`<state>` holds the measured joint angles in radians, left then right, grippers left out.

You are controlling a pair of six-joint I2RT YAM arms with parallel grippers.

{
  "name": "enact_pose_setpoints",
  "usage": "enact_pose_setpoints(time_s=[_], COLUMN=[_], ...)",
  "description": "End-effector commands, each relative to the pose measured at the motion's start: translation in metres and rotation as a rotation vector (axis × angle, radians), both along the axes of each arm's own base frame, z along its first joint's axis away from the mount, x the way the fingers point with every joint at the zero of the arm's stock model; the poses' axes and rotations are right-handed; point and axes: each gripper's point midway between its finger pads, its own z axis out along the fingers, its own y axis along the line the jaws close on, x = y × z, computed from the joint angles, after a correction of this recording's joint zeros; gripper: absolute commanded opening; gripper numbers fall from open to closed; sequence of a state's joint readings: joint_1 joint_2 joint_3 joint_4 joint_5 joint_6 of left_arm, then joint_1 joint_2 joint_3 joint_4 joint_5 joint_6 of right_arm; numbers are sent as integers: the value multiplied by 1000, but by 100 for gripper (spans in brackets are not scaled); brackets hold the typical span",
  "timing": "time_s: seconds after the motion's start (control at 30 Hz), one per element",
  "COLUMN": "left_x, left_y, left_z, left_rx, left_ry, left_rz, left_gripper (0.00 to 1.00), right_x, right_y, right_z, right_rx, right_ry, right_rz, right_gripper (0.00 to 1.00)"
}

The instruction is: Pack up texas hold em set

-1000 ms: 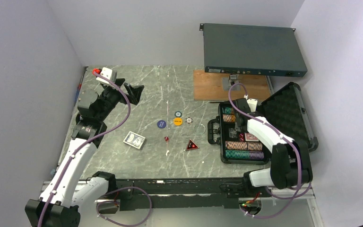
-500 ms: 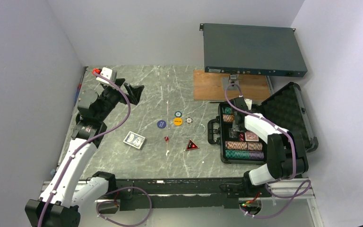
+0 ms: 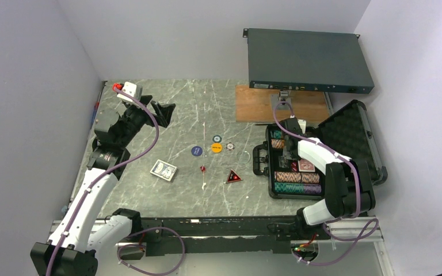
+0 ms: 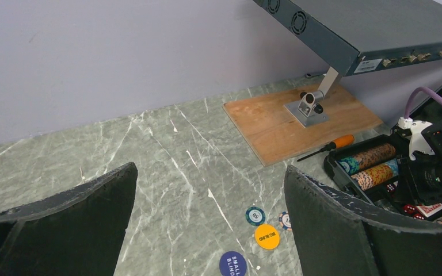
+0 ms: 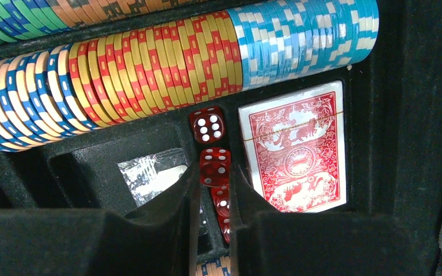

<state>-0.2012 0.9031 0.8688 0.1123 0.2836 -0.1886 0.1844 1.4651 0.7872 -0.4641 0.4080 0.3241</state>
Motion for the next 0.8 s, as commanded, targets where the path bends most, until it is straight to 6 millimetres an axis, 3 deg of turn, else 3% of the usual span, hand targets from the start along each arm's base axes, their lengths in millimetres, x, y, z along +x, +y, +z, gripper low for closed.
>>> enact_pose_setpoints(time_s=[0.0, 0.13, 0.4, 0.57, 0.77], left_x=[-2, -4, -2, -3, -2], left_y=[-4, -5, -5, -8, -7], left_z=[26, 27, 25, 26, 25], left_rx=[-23, -30, -26, -36, -31], left_ry=[-71, -74, -64, -67, -64], left_rz=[-18, -29, -26, -41, -36], left_gripper=[99, 99, 99, 99, 99], right_x=[18, 18, 16, 10, -2], right_y=[5, 4, 4, 3, -5], right_z=[13, 16, 22, 20, 31], right_rx=[25, 24, 33, 44, 49], right_ry=[-76, -88, -105, -104, -159], right_rz=[7, 5, 1, -42, -139], right_gripper=[22, 31, 34, 32, 26])
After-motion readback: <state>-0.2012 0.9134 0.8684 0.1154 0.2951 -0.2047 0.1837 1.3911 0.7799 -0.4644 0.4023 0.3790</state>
